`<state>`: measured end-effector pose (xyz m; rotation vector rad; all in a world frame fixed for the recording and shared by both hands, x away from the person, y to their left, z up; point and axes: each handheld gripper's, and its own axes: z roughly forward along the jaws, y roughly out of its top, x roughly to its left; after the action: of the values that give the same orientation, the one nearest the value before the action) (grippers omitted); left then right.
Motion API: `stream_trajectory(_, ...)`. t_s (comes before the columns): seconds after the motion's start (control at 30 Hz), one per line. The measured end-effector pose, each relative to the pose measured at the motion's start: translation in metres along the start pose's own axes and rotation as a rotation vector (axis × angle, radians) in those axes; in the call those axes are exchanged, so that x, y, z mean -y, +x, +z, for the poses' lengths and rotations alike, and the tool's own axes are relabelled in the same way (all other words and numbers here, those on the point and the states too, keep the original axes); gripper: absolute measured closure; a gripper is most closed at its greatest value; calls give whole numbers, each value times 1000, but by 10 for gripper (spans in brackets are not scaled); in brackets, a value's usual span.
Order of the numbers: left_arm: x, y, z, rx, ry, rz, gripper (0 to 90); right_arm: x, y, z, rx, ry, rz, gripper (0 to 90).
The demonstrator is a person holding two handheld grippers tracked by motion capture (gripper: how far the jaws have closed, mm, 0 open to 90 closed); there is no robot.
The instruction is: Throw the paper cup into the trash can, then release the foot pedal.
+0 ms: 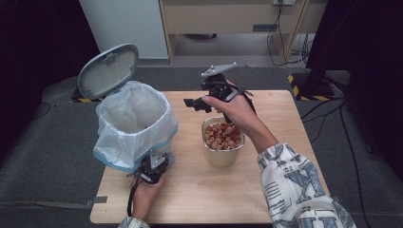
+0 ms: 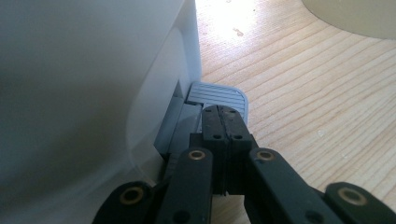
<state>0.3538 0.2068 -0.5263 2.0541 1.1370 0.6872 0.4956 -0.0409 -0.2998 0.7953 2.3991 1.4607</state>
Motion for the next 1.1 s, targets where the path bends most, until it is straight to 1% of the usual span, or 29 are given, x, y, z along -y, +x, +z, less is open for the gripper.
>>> stream_trajectory(0.13, 0, 0, 0, -1, -4, -5, 889, 5, -7, -7, 15, -2, 10, 77)
stream_trajectory(0.2, 0, -1, 0, -5, -8, 0, 889, 7, -10, -11, 20, -6, 14, 77)
stream_trajectory(0.27, 1, 0, 0, 1, -6, -5, 889, 10, -14, -16, 27, -6, 22, 77)
stream_trajectory(0.37, 1, 0, 0, 0, -5, -6, 889, 15, -21, -26, 41, -11, 27, 76)
stream_trajectory(0.4, 1, 0, 0, 0, -6, -5, 889, 18, -25, -31, 48, -16, 36, 75)
stream_trajectory(0.47, 1, 0, 0, 3, -7, -11, 885, 22, -30, -38, 59, -22, 44, 74)
stream_trajectory(0.5, 1, 0, 0, 8, -14, -21, 872, 25, -34, -42, 67, -27, 52, 74)
stream_trajectory(0.53, 1, -3, 1, 12, -26, -35, 780, 28, -37, -45, 76, -27, 58, 74)
stream_trajectory(0.57, 0, -4, 0, -3, -16, -8, 732, 31, -40, -48, 83, -27, 64, 73)
stream_trajectory(0.6, -1, -8, 1, -3, -14, 2, 670, 34, -43, -51, 90, -25, 70, 73)
stream_trajectory(0.67, -3, -14, 0, -9, -19, 5, 576, 40, -49, -56, 101, -25, 79, 72)
stream_trajectory(0.7, -3, -16, -2, -7, -21, 0, 554, 44, -52, -59, 107, -24, 85, 72)
stream_trajectory(0.77, -5, -18, -5, -7, -46, -12, 508, 49, -58, -63, 118, -26, 95, 71)
stream_trajectory(0.83, -6, -18, -8, -9, -65, -14, 475, 54, -62, -67, 131, -24, 105, 70)
stream_trajectory(0.9, -6, -18, -9, 5, -65, -24, 449, 58, -66, -70, 143, -26, 113, 67)
stream_trajectory(1.1, -6, -19, -9, 28, -52, -21, 359, 68, -74, -77, 170, -24, 128, 62)
